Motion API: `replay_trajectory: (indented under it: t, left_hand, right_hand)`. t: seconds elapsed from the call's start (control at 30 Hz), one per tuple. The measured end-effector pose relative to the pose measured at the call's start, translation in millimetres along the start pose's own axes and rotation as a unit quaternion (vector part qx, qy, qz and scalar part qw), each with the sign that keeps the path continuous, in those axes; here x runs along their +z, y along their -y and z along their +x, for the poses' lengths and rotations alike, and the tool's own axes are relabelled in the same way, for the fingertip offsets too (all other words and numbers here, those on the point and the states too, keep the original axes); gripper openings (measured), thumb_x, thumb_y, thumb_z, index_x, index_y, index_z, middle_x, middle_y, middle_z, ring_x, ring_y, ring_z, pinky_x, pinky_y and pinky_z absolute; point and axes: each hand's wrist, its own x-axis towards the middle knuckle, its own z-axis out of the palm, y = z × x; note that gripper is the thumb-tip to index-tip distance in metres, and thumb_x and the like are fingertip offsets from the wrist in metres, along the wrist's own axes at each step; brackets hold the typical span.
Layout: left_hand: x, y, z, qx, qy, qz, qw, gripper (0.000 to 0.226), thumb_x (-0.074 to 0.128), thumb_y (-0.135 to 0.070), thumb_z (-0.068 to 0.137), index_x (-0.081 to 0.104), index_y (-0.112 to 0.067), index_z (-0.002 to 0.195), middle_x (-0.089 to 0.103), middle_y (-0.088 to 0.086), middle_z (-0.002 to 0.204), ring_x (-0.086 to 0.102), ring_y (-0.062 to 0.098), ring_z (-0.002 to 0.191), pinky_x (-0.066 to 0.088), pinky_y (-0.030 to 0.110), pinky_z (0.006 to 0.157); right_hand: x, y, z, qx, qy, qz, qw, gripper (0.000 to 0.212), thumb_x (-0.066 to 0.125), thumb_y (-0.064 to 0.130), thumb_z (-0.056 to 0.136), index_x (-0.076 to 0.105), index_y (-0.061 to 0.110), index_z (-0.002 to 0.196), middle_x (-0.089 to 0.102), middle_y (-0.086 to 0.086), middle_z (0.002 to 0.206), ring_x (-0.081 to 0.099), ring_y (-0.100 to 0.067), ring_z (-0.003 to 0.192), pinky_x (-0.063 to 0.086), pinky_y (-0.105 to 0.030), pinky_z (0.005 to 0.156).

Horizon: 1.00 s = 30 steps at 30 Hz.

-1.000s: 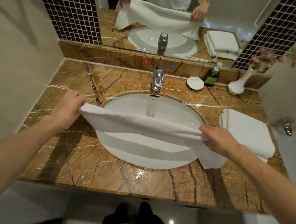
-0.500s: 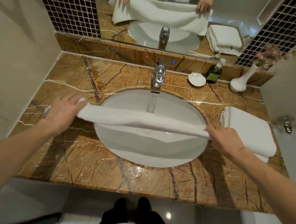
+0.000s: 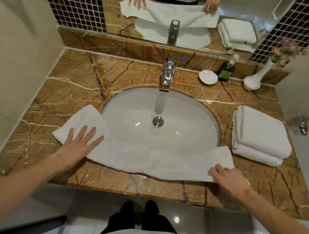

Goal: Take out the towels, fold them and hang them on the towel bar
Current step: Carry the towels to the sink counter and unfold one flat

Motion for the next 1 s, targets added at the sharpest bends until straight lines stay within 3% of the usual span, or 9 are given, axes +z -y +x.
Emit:
replay_trajectory:
  t: [0.1,0.23,0.43,0.6,0.67,0.8,0.9,1.0]
  left_hand:
    - [2.2,-2.8,-1.8,-0.006,0.028,-0.017,0.999,0.09,0.041,0.0,0.093,-0.024,-0.035,0.145,-0.027,0.013,0.154,-0.026,0.041,0.139,-0.013,0.059,0.111]
    - [9.8,-4.8,-4.8,-0.025,0.057,-0.047,0.997,0.089,0.043,-0.012,0.096,-0.03,-0.041,0.14,-0.028,0.013,0.154,-0.019,0.042,0.141,-0.003,0.06,0.114]
    - [19.7,-7.7,-11.6,-0.048,0.057,-0.095,0.993,0.107,0.051,-0.006,0.09,-0.038,-0.049,0.13,-0.03,0.012,0.153,-0.016,0.045,0.141,0.005,0.063,0.111]
    - [19.1,-6.0,-10.3,-0.051,0.066,-0.094,0.992,0.11,0.045,0.004,0.087,-0.04,-0.054,0.126,-0.029,0.011,0.153,-0.014,0.045,0.141,0.009,0.066,0.11]
    - [17.0,-4.4,-9.0,-0.052,0.085,-0.103,0.99,0.107,0.047,-0.006,0.086,-0.038,-0.053,0.128,-0.029,0.01,0.154,-0.016,0.044,0.141,0.006,0.066,0.109]
    - [17.4,-0.2,-5.8,-0.025,0.058,-0.043,0.997,0.08,0.035,-0.046,0.089,-0.023,-0.039,0.143,-0.014,0.014,0.158,-0.008,0.042,0.143,0.002,0.067,0.108]
    - [10.7,-0.1,3.3,-0.024,0.013,-0.054,0.998,0.064,0.025,-0.05,0.092,0.003,-0.029,0.148,-0.002,0.013,0.158,-0.005,0.037,0.145,0.004,0.067,0.11]
    - [6.0,-7.4,15.1,-0.072,-0.009,-0.139,0.988,0.059,0.012,-0.054,0.095,0.002,-0.031,0.148,-0.008,0.009,0.159,-0.009,0.033,0.145,-0.003,0.062,0.111]
  right_hand:
    - [2.1,3.3,-2.0,-0.003,0.001,0.007,1.0,0.04,0.056,0.026,0.09,0.037,0.022,0.125,0.048,0.0,0.119,0.061,-0.018,0.094,0.051,-0.033,0.078]
    - [8.9,6.1,-5.4,-0.006,0.001,0.014,1.0,0.043,0.058,0.027,0.089,0.036,0.021,0.126,0.047,-0.001,0.12,0.06,-0.019,0.094,0.049,-0.033,0.08]
    - [27.4,15.0,-12.0,0.006,0.006,0.067,0.998,0.047,0.064,0.032,0.084,0.034,0.025,0.12,0.044,0.0,0.116,0.056,-0.013,0.077,0.045,-0.025,0.068]
    - [32.6,16.4,-17.0,-0.006,0.004,0.076,0.997,0.04,0.061,0.035,0.085,0.035,0.027,0.115,0.043,0.003,0.115,0.043,-0.008,0.066,0.035,-0.018,0.058]
    - [30.4,14.0,-17.6,-0.023,0.008,0.079,0.997,0.036,0.051,0.043,0.084,0.037,0.028,0.113,0.043,0.003,0.112,0.042,-0.007,0.067,0.034,-0.019,0.056]
    - [17.5,7.6,-17.6,-0.051,-0.007,0.093,0.994,0.034,0.029,0.052,0.083,0.043,0.03,0.104,0.048,0.004,0.098,0.047,-0.009,0.066,0.046,-0.026,0.06]
    - [7.2,6.7,-11.0,-0.037,-0.07,0.09,0.993,0.035,0.024,0.05,0.09,0.048,0.025,0.096,0.047,0.004,0.085,0.046,-0.011,0.064,0.045,-0.028,0.059]
    - [0.8,10.5,3.8,0.015,-0.178,0.11,0.978,0.034,0.033,0.037,0.096,0.058,0.015,0.089,0.053,-0.002,0.081,0.048,-0.018,0.067,0.044,-0.035,0.065]
